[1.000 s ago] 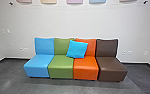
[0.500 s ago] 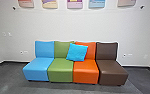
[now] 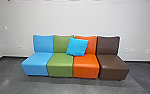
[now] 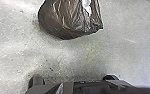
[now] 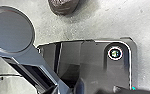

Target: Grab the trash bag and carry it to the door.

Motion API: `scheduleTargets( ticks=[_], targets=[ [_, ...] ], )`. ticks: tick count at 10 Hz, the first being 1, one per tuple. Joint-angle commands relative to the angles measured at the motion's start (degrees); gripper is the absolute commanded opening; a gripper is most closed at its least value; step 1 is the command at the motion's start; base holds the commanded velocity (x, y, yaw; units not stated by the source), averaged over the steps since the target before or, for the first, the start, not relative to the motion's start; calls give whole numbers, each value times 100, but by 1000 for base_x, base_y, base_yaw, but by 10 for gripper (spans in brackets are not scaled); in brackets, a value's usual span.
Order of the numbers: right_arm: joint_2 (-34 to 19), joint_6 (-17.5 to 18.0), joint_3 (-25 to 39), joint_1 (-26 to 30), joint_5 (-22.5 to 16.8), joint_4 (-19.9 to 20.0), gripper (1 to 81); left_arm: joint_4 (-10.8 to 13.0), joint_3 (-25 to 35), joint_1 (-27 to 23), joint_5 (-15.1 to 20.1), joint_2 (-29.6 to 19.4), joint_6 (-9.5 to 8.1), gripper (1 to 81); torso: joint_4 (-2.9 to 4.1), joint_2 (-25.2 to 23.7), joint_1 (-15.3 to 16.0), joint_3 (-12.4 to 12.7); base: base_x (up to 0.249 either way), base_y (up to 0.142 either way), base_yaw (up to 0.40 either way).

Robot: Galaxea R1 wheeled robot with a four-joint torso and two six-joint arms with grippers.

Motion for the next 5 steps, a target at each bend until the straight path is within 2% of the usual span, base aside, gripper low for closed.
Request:
scheduleTargets(
  ticks=[1, 2, 3, 5],
  targets=[
    [-595, 2, 383, 474, -310, 124, 811, -152, -104, -636, 541, -50, -12, 811, 0, -547, 351, -511, 0, 0, 0],
    [-692, 2, 559, 632, -327, 124, 811, -152, -175, -671, 549, 3, -12, 811, 0, -756, 485, -173, 0, 0, 0],
    [-761, 46, 733, 825, -501, 124, 811, -161, -262, -706, 575, 64, -12, 811, 0, -921, 590, -315, 0, 0, 0],
    [-762, 108, 928, 1177, -969, 107, 811, -214, -403, -812, 681, 144, -12, 811, 0, -1251, 798, -409, 0, 0, 0]
  ],
)
